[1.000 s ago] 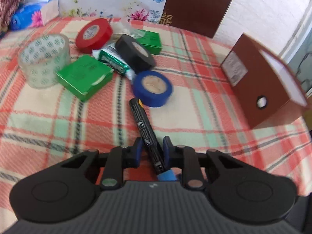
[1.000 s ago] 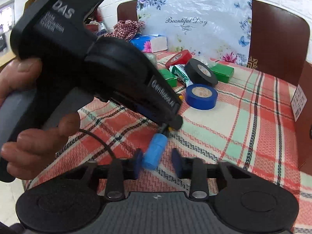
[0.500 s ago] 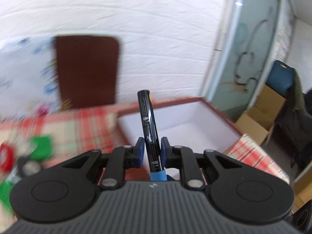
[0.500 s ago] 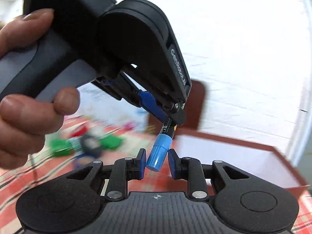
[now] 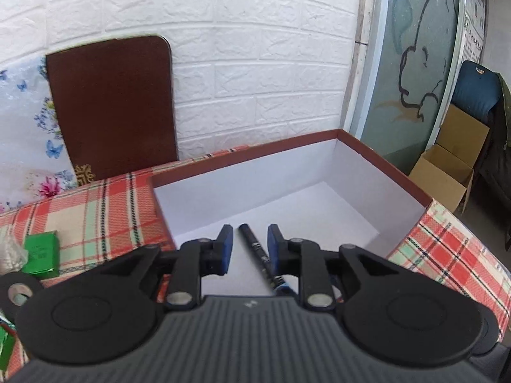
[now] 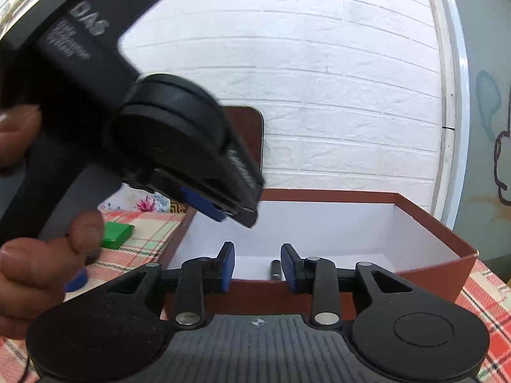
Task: Organize objects
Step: 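Carry the marker with the left gripper and drop it into the brown box, then move the left gripper back over the table toward the blue tape roll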
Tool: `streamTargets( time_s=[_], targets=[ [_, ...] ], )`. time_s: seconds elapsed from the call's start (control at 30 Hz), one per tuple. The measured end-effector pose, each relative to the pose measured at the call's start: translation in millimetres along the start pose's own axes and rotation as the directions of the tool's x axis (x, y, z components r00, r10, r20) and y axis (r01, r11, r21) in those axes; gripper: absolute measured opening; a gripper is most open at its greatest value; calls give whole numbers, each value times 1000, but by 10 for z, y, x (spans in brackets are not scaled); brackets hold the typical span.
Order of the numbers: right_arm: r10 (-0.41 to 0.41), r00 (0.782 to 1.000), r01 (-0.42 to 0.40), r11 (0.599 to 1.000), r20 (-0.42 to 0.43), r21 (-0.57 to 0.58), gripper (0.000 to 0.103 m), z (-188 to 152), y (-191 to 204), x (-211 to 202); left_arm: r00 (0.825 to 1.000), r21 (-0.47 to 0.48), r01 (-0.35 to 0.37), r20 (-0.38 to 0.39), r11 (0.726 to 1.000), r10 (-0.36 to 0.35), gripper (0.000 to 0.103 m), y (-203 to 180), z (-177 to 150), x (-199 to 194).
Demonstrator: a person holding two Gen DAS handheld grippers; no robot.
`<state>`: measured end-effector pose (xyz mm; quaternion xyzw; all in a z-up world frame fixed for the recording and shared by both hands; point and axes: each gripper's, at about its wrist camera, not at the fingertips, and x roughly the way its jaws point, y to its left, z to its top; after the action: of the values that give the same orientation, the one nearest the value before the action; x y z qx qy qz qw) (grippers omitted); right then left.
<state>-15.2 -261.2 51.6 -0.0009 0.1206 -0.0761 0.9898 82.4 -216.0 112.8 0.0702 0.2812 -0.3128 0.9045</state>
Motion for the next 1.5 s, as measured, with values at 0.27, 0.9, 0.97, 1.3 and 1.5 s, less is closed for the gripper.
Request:
streamTargets(
  time_s=[0.27, 0.9, 0.97, 1.3, 1.5],
  targets=[
    [59, 998, -59, 998, 13, -30, 35, -133, 225, -397, 998, -51, -46, 32, 998, 48, 34, 284, -335, -508],
    [169, 972, -188, 976, -161, -111, 35, -388, 669, -465, 945, -123, -316, -125, 941, 301, 42, 1049, -1108, -656],
    [174, 970, -196, 973, -171, -122, 35, -397, 712, -444, 935, -129, -346, -136, 929, 329, 43, 1143, -1171, -652],
    [191, 953, -232, 958, -234, -166, 39, -484, 919, -295, 869, -151, -483, -200, 862, 452, 45, 1693, -1508, -591],
    [210, 938, -268, 944, -276, -192, 39, -534, 1049, -222, 851, -156, -521, -169, 839, 497, 58, 1912, -1615, -626]
  ],
)
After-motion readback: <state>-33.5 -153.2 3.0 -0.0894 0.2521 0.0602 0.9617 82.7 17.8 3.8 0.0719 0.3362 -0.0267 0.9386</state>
